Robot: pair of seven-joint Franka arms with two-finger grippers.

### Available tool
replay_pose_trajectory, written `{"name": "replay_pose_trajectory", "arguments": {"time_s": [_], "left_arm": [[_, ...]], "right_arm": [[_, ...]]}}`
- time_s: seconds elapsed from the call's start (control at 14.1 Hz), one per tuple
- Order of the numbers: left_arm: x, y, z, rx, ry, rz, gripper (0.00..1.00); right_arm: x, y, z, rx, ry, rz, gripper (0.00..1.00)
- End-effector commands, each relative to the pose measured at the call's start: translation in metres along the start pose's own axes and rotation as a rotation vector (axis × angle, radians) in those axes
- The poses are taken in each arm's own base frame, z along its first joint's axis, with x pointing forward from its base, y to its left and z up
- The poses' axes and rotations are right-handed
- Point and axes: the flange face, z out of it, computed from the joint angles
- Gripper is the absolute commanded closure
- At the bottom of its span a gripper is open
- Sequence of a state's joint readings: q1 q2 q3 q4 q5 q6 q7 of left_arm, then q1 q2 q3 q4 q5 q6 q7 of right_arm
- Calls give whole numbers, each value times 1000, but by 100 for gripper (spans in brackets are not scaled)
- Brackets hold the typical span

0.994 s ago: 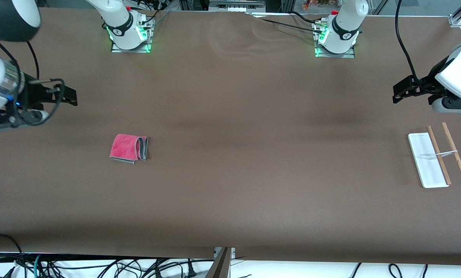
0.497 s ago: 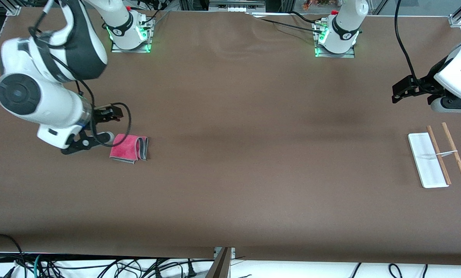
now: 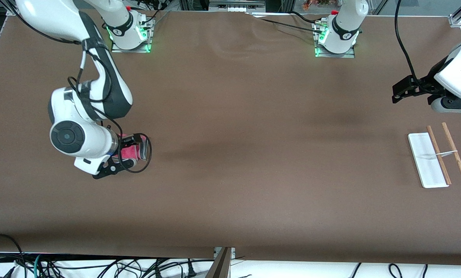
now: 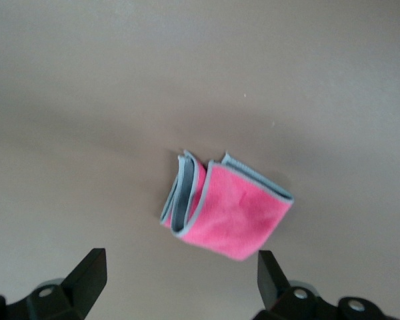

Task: Pass towel and hang on rack
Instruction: 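Close the right gripper on the pink towel's edge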

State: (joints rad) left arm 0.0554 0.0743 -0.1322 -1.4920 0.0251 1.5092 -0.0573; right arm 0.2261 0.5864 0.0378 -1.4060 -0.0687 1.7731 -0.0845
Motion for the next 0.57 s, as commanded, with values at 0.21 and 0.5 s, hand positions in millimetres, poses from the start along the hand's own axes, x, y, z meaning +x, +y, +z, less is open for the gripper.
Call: {"name": "replay_pose_trajectory", "arguments": {"time_s": [0.21,0.5], "left_arm": [[0,-1,-5,-3,0,-7,0],[0,-1,-5,-3,0,-7,0]], "right_arm": [[12,-13,53,0,27,89,0],[22,-31,93,-13,42,157,0]]}}
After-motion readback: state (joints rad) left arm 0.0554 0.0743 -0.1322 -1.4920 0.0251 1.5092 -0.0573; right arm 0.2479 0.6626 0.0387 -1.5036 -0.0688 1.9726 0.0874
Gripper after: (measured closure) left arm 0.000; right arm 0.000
